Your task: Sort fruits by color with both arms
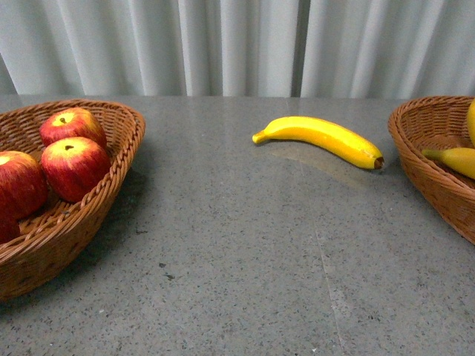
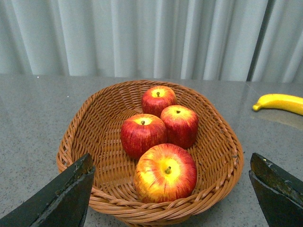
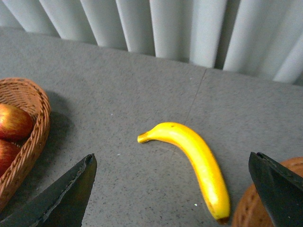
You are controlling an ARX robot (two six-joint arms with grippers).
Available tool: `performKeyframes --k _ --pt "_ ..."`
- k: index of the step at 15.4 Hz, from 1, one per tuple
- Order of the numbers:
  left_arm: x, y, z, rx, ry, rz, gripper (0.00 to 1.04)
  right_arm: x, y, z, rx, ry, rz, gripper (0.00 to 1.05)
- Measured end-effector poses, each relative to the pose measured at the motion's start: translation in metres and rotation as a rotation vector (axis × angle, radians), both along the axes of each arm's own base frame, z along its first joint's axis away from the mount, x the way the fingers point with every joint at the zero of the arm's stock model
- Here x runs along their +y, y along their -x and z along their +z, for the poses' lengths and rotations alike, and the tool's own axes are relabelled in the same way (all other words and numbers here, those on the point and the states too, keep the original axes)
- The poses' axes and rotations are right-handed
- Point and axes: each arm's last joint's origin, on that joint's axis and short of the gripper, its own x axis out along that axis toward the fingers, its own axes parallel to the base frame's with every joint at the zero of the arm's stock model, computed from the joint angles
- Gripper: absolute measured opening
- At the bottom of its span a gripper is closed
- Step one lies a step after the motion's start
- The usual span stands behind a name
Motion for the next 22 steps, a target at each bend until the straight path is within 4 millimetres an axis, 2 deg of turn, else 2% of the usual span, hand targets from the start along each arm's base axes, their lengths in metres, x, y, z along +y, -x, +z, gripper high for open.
performKeyframes --k 1,3,5,8,10,13,15,17,22 --pt "0.000 0.000 0.000 0.000 0.000 0.000 0.98 0.015 -0.016 -0.013 0.042 0.009 0.027 0.98" --pt "0.000 0.000 0.000 0.000 0.000 0.000 0.98 0.028 -0.047 -0.029 0.080 0.015 0.023 0.98" --pt "0.000 0.000 0.000 0.000 0.000 0.000 0.98 0.034 -0.071 -0.038 0.101 0.020 0.024 0.98" --pt "0.000 0.000 0.000 0.000 0.000 0.000 0.98 0.040 -0.095 -0.061 0.139 0.057 0.049 0.98" --pt "0.000 0.000 0.000 0.000 0.000 0.000 0.98 0.043 -0.102 -0.077 0.156 0.092 0.082 0.98" --pt "0.000 0.000 0.000 0.000 0.000 0.000 0.98 0.043 -0.104 -0.091 0.119 0.139 0.187 0.98" --pt "0.000 0.000 0.000 0.000 0.000 0.000 0.98 0.031 -0.103 -0.110 0.119 0.220 0.247 0.98" --pt "0.000 0.000 0.000 0.000 0.000 0.000 0.98 0.026 -0.112 -0.119 0.130 0.266 0.244 0.98" --pt "0.000 0.000 0.000 0.000 0.000 0.000 0.98 0.049 -0.138 -0.135 0.182 0.350 0.300 0.98"
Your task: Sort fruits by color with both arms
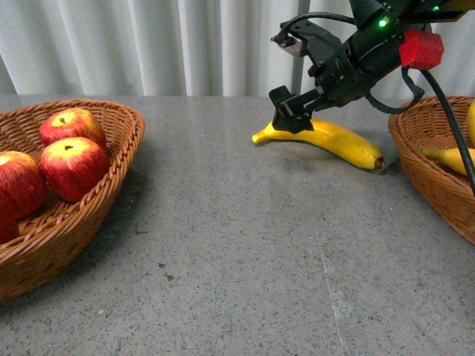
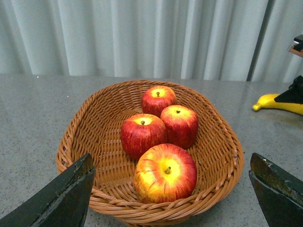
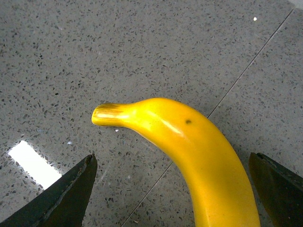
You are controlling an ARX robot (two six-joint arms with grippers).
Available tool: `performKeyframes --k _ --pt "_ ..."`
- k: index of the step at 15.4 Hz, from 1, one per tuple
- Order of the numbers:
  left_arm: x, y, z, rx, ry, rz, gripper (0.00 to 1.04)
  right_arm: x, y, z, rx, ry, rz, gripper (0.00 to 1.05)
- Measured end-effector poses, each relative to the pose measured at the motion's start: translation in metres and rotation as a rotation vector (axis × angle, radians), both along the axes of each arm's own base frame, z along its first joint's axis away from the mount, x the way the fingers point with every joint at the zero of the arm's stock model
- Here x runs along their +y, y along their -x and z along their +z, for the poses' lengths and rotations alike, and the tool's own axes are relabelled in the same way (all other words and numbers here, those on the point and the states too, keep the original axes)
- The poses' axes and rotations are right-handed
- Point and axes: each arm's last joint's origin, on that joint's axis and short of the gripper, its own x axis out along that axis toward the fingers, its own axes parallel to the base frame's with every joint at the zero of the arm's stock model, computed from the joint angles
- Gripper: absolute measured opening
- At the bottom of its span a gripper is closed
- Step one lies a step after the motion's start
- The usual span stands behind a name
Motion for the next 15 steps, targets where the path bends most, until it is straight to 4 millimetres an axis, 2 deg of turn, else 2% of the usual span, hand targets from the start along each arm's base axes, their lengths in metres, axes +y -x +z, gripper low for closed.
performKeyframes --k 4,9,13,15 --pt "0.000 0.000 0.000 0.000 0.000 0.000 0.98 0.001 -0.013 -0.011 0.000 0.067 -0.015 0.98" --pt "0.000 0.000 0.000 0.000 0.000 0.000 0.98 0.004 -0.012 -0.029 0.007 0.133 0.007 0.98" --pt "0.000 0.000 0.000 0.000 0.000 0.000 0.98 0.013 -0.006 -0.029 0.004 0.144 0.042 0.55" --pt "0.000 0.000 0.000 0.000 0.000 0.000 0.98 0.015 -0.005 -0.026 -0.003 0.125 0.046 0.42"
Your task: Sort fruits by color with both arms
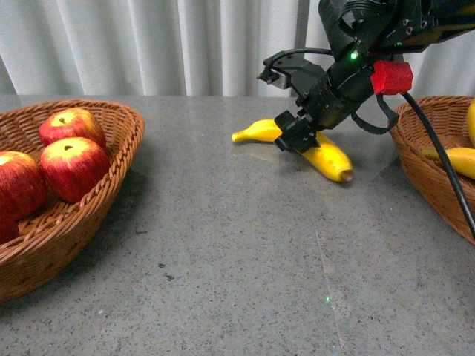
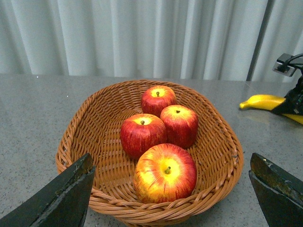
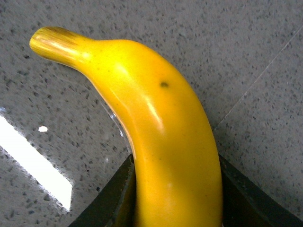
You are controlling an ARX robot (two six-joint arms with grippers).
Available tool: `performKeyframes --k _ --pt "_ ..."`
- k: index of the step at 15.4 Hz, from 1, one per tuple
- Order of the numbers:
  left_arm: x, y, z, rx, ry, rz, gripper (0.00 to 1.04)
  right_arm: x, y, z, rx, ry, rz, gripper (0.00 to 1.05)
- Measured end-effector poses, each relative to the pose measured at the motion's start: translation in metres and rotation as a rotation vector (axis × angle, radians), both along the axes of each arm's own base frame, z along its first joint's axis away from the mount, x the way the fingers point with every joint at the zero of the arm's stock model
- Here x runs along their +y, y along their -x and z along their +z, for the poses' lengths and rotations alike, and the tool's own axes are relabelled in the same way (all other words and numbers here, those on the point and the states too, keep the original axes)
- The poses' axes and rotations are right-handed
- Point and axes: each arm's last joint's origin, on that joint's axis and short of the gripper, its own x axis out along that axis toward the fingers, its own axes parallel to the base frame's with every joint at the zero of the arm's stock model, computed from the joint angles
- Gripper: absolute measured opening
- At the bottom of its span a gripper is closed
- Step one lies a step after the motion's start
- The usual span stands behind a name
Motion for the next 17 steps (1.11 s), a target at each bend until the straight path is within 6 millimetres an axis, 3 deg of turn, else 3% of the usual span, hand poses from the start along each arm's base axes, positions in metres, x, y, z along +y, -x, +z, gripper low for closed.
performKeyframes --k 3,9,10,11,12,14,17 --pt "0.000 0.000 0.000 0.000 0.000 0.000 0.98 0.003 0.001 0.018 -0.040 -0.077 -0.010 0.39" --pt "0.000 0.000 0.000 0.000 0.000 0.000 0.98 -0.008 0.027 0.118 -0.216 -0.311 -0.072 0.39" --pt "0.000 0.000 0.000 0.000 0.000 0.000 0.98 -0.021 0.045 0.146 -0.255 -0.385 -0.093 0.39" --pt "0.000 0.000 0.000 0.000 0.000 0.000 0.98 -0.069 0.091 0.183 -0.280 -0.493 -0.239 0.39" --pt "0.000 0.000 0.000 0.000 0.000 0.000 0.98 -0.116 0.132 0.187 -0.284 -0.519 -0.385 0.38" --pt "0.000 0.000 0.000 0.000 0.000 0.000 0.98 -0.150 0.160 0.178 -0.276 -0.503 -0.479 0.38" --pt "0.000 0.000 0.000 0.000 0.000 0.000 0.98 -0.198 0.179 0.136 -0.221 -0.443 -0.609 0.38"
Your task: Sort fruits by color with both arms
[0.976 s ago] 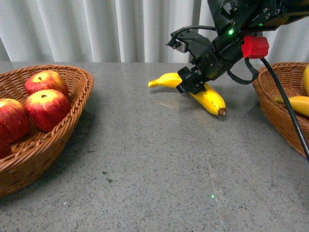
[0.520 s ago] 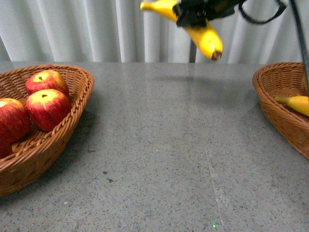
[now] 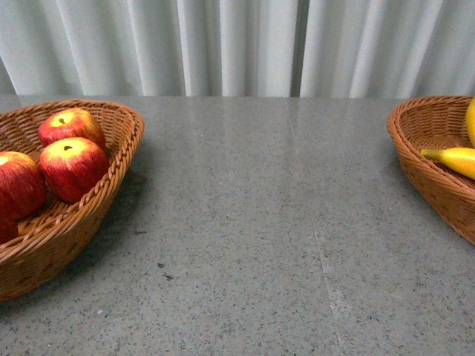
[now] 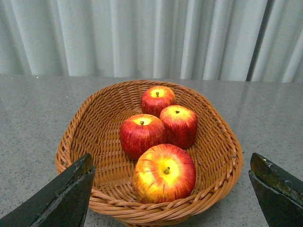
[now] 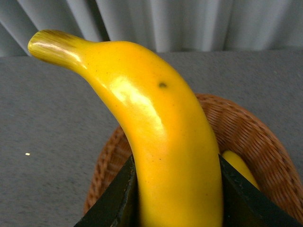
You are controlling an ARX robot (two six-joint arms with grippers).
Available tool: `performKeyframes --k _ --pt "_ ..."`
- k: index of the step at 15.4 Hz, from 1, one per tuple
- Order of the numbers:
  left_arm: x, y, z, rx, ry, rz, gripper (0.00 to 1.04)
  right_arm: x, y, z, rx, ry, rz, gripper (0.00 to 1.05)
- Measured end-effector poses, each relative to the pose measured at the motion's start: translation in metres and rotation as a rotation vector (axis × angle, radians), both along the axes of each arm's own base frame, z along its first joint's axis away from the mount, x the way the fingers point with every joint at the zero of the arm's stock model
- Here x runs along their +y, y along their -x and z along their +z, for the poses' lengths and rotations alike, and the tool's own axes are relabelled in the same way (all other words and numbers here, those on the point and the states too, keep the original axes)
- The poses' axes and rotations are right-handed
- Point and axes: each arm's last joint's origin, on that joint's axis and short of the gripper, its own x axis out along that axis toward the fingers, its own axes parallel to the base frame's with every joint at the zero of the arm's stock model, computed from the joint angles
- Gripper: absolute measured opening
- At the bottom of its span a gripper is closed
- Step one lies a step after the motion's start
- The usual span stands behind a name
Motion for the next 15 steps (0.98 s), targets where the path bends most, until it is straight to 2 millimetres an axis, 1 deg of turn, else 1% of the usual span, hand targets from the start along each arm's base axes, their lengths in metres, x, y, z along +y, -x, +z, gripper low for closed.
performKeyframes --k 1,2,3,6,7,8,10,12,13,15 --pt "0.000 0.000 0.000 0.000 0.000 0.000 0.98 -0.006 0.001 -0.010 0.027 0.013 -0.014 0.38" --pt "0.000 0.000 0.000 0.000 0.000 0.000 0.98 -0.011 -0.002 -0.024 0.054 0.043 -0.033 0.38" --pt "0.000 0.000 0.000 0.000 0.000 -0.001 0.98 -0.014 -0.006 -0.034 0.076 0.062 -0.035 0.38" --pt "0.000 0.000 0.000 0.000 0.000 0.000 0.98 -0.006 -0.016 -0.053 0.131 0.103 -0.010 0.38" --pt "0.000 0.000 0.000 0.000 0.000 0.000 0.98 0.001 -0.021 -0.069 0.200 0.137 0.025 0.46" --pt "0.000 0.000 0.000 0.000 0.000 -0.001 0.98 0.005 -0.023 -0.068 0.187 0.144 0.033 0.59" --pt "0.000 0.000 0.000 0.000 0.000 0.000 0.98 0.005 -0.027 -0.049 0.126 0.156 0.027 0.83" --pt "0.000 0.000 0.000 0.000 0.000 0.000 0.98 0.006 -0.024 -0.024 0.064 0.153 0.025 1.00" --pt "0.000 0.000 0.000 0.000 0.000 0.000 0.98 0.009 -0.019 -0.006 0.010 0.146 0.034 0.98" --pt "0.000 0.000 0.000 0.000 0.000 0.000 0.98 0.016 0.000 0.029 -0.097 0.124 0.060 0.98"
